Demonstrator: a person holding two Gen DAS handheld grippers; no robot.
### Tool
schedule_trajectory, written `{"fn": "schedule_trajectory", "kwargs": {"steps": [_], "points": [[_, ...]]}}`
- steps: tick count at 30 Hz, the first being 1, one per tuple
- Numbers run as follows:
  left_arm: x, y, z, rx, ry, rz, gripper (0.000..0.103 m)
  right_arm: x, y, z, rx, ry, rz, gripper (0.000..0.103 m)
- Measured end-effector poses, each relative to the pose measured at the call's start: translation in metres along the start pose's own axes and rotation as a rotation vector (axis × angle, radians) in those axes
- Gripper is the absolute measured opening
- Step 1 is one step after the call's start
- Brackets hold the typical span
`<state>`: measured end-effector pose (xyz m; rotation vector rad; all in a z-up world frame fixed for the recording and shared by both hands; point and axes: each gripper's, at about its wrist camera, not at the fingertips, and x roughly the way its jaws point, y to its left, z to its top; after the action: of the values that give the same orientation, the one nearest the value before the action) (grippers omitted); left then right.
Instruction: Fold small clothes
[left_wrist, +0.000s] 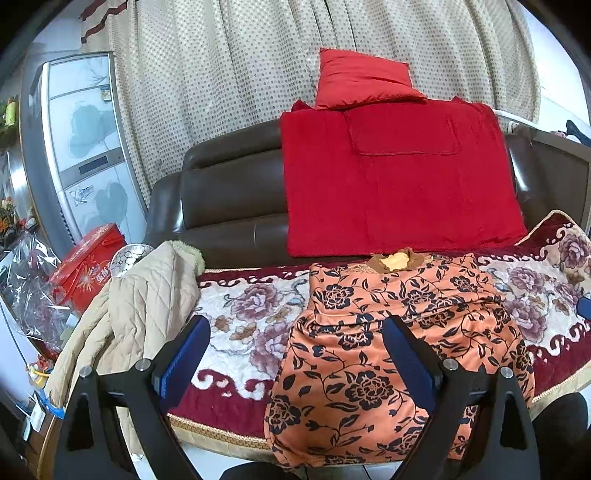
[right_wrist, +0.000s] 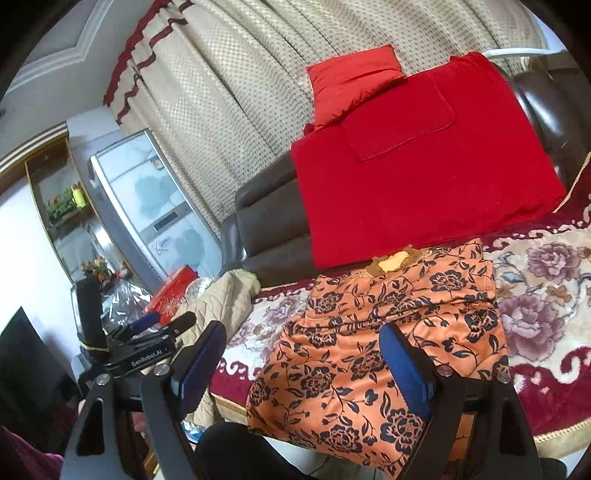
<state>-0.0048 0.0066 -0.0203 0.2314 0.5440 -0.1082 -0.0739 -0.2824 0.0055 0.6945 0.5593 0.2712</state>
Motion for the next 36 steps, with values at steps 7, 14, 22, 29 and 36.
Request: {"fn": "schedule_trajectory", "kwargs": {"steps": [7,14,22,29,36], "points": [[0.007,-0.001,-0.022,0.015,0.059,-0.032,0.095,0.002,-0.001,-0.014,-0.009,0.039,-0.061,0.088],[0.069,0.024,-0.085,0.000,0.271,-0.019,0.094,0.014,-0.055,-0.040,0.083,0.157,-0.201,0.088],[0.142,0.070,-0.168,-0.116,0.532,-0.007,0.094,0.029,-0.149,-0.089,0.300,0.329,-0.359,0.088],[0.169,0.078,-0.204,-0.176,0.569,-0.101,0.084,0.045,-0.189,-0.117,0.366,0.420,-0.414,0.088],[0.183,0.077,-0.205,-0.213,0.576,-0.254,0.062,0.054,-0.212,-0.135,0.395,0.455,-0.432,0.088]]}}
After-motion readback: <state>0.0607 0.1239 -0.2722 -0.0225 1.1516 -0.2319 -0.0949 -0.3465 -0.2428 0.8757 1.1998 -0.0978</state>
